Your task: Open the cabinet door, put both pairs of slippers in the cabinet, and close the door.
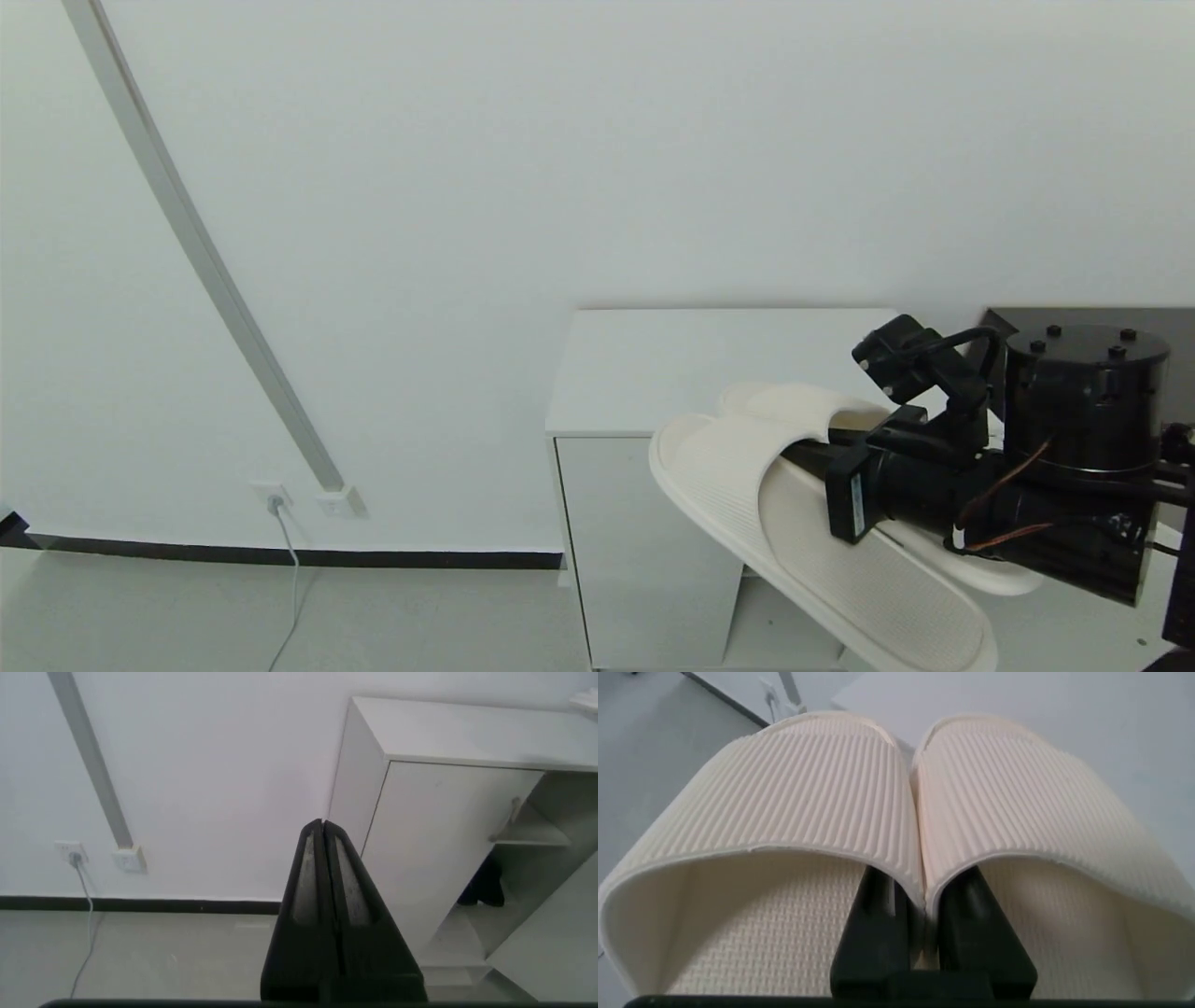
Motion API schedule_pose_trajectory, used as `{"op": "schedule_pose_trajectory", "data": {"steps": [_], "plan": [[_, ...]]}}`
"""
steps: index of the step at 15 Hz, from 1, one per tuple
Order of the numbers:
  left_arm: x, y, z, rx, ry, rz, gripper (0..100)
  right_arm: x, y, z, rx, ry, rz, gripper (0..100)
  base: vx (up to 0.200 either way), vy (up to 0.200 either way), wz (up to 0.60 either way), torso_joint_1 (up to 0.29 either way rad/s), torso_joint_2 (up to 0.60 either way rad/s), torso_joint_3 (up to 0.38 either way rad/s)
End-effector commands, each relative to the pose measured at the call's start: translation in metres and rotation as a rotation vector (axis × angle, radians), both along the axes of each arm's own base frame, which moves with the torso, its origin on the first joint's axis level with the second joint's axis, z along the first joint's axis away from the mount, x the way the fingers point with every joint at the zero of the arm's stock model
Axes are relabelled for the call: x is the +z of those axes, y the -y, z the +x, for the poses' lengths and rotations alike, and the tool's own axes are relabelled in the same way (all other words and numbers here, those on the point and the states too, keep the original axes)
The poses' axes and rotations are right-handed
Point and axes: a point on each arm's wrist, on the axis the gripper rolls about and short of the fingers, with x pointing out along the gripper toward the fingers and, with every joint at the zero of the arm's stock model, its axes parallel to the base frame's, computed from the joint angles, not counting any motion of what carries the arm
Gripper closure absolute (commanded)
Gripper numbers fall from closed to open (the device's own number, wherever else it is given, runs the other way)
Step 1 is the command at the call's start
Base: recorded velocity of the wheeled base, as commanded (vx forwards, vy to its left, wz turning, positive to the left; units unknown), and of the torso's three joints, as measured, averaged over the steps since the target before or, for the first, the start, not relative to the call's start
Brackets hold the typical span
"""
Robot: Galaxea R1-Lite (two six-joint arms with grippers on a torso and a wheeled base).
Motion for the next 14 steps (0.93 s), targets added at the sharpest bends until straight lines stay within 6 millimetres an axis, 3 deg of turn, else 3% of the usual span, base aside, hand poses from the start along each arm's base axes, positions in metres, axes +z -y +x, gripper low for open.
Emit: {"op": "schedule_pose_trajectory", "data": {"steps": [1,2,14], "plan": [[0.0,0.0,0.0001,0.0,-0.002,-0.001,100,-0.0015,-0.0007,-0.0002,0.002,-0.004,-0.003,100,-0.2,0.0,0.0,0.002,0.0,-0.002],[0.0,0.0,0.0001,0.0,-0.002,-0.001,100,-0.0015,-0.0007,-0.0002,0.002,-0.004,-0.003,100,-0.2,0.0,0.0,0.007,0.0,-0.002],[0.0,0.0,0.0001,0.0,-0.002,-0.002,100,-0.0072,-0.0056,-0.007,0.032,-0.016,-0.016,100,0.0,0.0,0.0,0.0,0.0,0.0]]}}
